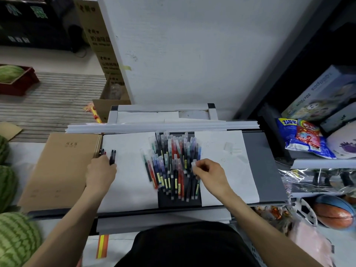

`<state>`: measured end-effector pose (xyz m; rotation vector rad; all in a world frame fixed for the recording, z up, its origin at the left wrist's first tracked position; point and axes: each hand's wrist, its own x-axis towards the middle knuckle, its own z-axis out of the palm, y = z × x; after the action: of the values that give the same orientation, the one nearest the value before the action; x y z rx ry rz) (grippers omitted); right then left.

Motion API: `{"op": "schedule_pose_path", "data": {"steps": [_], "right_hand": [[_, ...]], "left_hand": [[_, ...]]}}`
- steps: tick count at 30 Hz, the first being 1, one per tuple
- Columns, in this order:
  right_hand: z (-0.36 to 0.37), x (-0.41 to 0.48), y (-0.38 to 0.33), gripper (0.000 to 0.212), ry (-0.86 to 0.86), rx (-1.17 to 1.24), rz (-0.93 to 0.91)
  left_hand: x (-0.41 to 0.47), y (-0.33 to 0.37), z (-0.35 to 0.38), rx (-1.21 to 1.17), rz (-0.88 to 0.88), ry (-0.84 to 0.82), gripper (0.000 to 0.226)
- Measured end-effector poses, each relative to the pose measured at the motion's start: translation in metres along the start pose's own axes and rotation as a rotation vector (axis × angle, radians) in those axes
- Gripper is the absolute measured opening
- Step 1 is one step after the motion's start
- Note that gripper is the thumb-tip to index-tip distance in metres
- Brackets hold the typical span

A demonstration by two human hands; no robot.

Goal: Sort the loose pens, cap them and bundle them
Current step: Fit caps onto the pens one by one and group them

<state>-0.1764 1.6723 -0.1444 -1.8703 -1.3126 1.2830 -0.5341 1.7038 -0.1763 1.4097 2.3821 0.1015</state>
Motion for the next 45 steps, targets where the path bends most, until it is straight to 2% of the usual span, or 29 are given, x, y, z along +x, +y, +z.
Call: {"op": "schedule_pose_path", "data": {"steps": [2, 4, 9, 13, 16, 18, 21, 24, 27, 37, 40, 45], "right_hand": [[0.0, -0.004, -0.005, 0.006, -0.056, 0.205, 0.069], [-0.003, -0.007, -0.011, 0.015, -0.106, 0.419, 0.117], [-0.011, -0.014, -0.026, 0.028, -0.174, 0.691, 0.152], [-0.012, -0.017, -0.04, 0.02, -0.15, 0.812, 0.159], [-0.007, -0.018, -0.05, 0.018, -0.121, 0.843, 0.132], [-0.004, -0.018, -0.056, 0.013, -0.098, 0.851, 0.125], [-0.002, -0.02, -0.068, 0.02, -0.113, 0.948, 0.134], [-0.006, -0.024, -0.077, 0.019, -0.193, 1.057, 0.162], [-0.01, -0.028, -0.082, 0.023, -0.246, 1.106, 0.165], [-0.023, -0.039, -0.094, 0.025, -0.244, 1.097, 0.108], [-0.023, -0.042, -0.096, 0.024, -0.247, 1.01, 0.036], [-0.013, -0.046, -0.092, 0.019, -0.171, 0.875, -0.143]], "left_hand": [[0.004, -0.003, -0.002, -0.037, -0.029, -0.017, 0.024], [0.006, -0.006, -0.005, -0.063, -0.051, -0.026, 0.026], [0.0, -0.004, -0.015, -0.075, -0.023, 0.0, 0.022], [-0.026, 0.032, -0.022, -0.205, 0.157, -0.015, 0.011], [-0.068, 0.067, -0.016, -0.478, 0.324, -0.232, 0.009], [-0.093, 0.085, -0.011, -0.599, 0.408, -0.304, 0.011], [-0.118, 0.106, -0.011, -0.718, 0.508, -0.335, 0.011], [-0.133, 0.12, -0.017, -0.757, 0.573, -0.297, 0.026], [-0.139, 0.125, -0.023, -0.794, 0.598, -0.272, 0.035], [-0.142, 0.124, -0.034, -0.705, 0.656, -0.212, 0.034], [-0.144, 0.125, -0.038, -0.695, 0.651, -0.204, 0.033], [-0.145, 0.129, -0.038, -0.657, 0.638, -0.184, 0.016]]}}
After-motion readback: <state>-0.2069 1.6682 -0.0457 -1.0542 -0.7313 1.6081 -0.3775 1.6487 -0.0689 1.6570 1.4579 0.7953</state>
